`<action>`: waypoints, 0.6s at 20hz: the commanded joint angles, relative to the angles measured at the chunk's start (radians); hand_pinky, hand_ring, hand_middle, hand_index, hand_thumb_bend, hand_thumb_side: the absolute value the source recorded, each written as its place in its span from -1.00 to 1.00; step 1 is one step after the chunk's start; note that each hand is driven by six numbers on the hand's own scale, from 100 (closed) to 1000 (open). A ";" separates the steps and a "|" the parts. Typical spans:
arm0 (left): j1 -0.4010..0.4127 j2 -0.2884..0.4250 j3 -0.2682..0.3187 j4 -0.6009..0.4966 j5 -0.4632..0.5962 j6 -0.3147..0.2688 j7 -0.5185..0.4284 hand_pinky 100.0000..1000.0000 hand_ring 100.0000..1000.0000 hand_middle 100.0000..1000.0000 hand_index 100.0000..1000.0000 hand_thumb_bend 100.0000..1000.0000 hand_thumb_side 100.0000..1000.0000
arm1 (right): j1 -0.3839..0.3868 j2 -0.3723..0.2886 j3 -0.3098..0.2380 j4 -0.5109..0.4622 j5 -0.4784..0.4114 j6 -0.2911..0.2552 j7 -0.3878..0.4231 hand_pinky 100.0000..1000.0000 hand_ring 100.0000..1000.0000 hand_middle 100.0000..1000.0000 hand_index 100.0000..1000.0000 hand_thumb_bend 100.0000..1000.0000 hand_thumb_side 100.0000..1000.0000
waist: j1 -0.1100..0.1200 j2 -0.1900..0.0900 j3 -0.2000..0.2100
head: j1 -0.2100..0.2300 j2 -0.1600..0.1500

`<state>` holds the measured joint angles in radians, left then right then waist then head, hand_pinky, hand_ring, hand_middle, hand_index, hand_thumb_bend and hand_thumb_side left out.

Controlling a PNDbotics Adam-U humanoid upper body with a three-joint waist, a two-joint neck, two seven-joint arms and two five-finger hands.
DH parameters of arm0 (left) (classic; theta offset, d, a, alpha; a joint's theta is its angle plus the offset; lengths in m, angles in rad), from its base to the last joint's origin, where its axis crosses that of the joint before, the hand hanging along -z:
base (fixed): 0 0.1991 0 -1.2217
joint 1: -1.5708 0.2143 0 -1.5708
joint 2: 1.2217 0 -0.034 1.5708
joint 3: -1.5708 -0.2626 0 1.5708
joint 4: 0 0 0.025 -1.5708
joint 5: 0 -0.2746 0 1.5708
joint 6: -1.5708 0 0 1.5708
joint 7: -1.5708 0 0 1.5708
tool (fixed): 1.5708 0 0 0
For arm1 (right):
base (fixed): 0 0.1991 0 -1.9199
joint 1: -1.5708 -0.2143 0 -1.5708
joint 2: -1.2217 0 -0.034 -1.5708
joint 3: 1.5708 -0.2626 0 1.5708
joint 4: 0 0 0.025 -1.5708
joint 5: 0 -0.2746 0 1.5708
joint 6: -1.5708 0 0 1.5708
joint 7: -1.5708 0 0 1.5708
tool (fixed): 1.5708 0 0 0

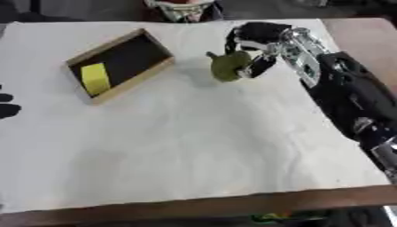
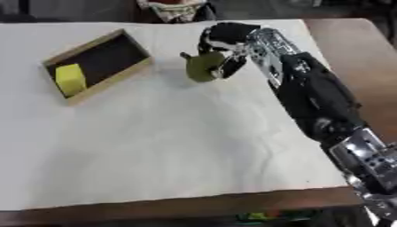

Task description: Pick up objects on the table and place them in the box.

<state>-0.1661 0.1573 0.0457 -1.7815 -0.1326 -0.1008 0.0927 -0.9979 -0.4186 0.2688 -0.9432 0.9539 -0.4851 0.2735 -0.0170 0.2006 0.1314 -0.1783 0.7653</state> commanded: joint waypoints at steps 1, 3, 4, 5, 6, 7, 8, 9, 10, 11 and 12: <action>-0.003 0.014 0.002 -0.010 -0.002 -0.002 -0.003 0.27 0.08 0.08 0.47 -1.00 0.37 | -0.056 0.019 -0.034 -0.017 -0.013 0.023 -0.030 0.36 0.27 -0.32 -0.13 -1.00 -1.00 | 0.002 -0.020 0.008 | -0.006 0.005; -0.004 0.013 -0.001 -0.010 -0.002 -0.003 -0.006 0.27 0.08 0.08 0.47 -1.00 0.37 | -0.080 0.044 -0.046 -0.003 -0.006 0.036 -0.041 0.36 0.27 -0.32 -0.13 -1.00 -1.00 | 0.002 -0.020 0.017 | -0.010 0.005; -0.005 0.012 -0.003 -0.010 -0.001 -0.003 -0.007 0.27 0.08 0.08 0.47 -1.00 0.37 | -0.091 0.059 -0.052 0.006 0.000 0.042 -0.048 0.34 0.26 -0.32 -0.13 -1.00 -1.00 | 0.002 -0.019 0.025 | -0.014 0.005; -0.007 0.011 -0.006 -0.010 0.000 -0.004 -0.010 0.27 0.08 0.08 0.47 -1.00 0.37 | -0.103 0.079 -0.061 0.019 0.009 0.051 -0.057 0.34 0.26 -0.32 -0.13 -1.00 -1.00 | 0.003 -0.017 0.033 | -0.019 0.005; -0.008 0.009 -0.008 -0.010 0.001 -0.004 -0.012 0.27 0.08 0.08 0.47 -1.00 0.37 | -0.112 0.097 -0.069 0.033 0.020 0.059 -0.067 0.33 0.26 -0.32 -0.13 -1.00 -1.00 | 0.003 -0.016 0.040 | -0.022 0.005; -0.008 0.009 -0.009 -0.010 0.002 -0.004 -0.013 0.27 0.08 0.08 0.47 -1.00 0.37 | -0.118 0.108 -0.074 0.044 0.031 0.062 -0.078 0.33 0.26 -0.32 -0.13 -1.00 -1.00 | 0.003 -0.016 0.043 | -0.023 0.005; -0.008 0.008 -0.009 -0.010 0.002 -0.005 -0.014 0.27 0.08 0.08 0.47 -1.00 0.37 | -0.121 0.114 -0.077 0.053 0.040 0.062 -0.087 0.33 0.26 -0.32 -0.13 -1.00 -1.00 | 0.003 -0.015 0.045 | -0.024 0.005; -0.009 0.008 -0.009 -0.010 0.002 -0.005 -0.014 0.27 0.08 0.08 0.47 -1.00 0.37 | -0.123 0.118 -0.079 0.059 0.048 0.060 -0.094 0.33 0.26 -0.32 -0.13 -1.00 -1.00 | 0.003 -0.015 0.046 | -0.024 0.005; -0.009 0.008 -0.009 -0.010 0.003 -0.005 -0.014 0.27 0.08 0.08 0.47 -1.00 0.37 | -0.123 0.120 -0.080 0.064 0.053 0.059 -0.100 0.33 0.26 -0.32 -0.13 -1.00 -1.00 | 0.003 -0.015 0.046 | -0.025 0.005; -0.011 0.007 -0.012 -0.010 0.003 -0.005 -0.016 0.27 0.07 0.08 0.47 -1.00 0.37 | -0.130 0.127 -0.085 0.072 0.058 0.061 -0.105 0.32 0.26 -0.28 -0.09 -1.00 -1.00 | 0.006 -0.011 0.052 | -0.033 0.005; -0.016 0.004 -0.019 -0.011 0.005 -0.006 -0.021 0.27 0.07 0.08 0.47 -1.00 0.37 | -0.142 0.144 -0.099 0.090 0.069 0.071 -0.110 0.32 0.26 -0.27 -0.08 -1.00 -1.00 | 0.006 -0.006 0.069 | -0.047 0.005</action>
<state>-0.1718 0.1547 0.0307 -1.7793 -0.1302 -0.1048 0.0772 -1.1045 -0.2815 0.1852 -0.8528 1.0109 -0.4185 0.1750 -0.0145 0.2101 0.2046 -0.2150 0.7653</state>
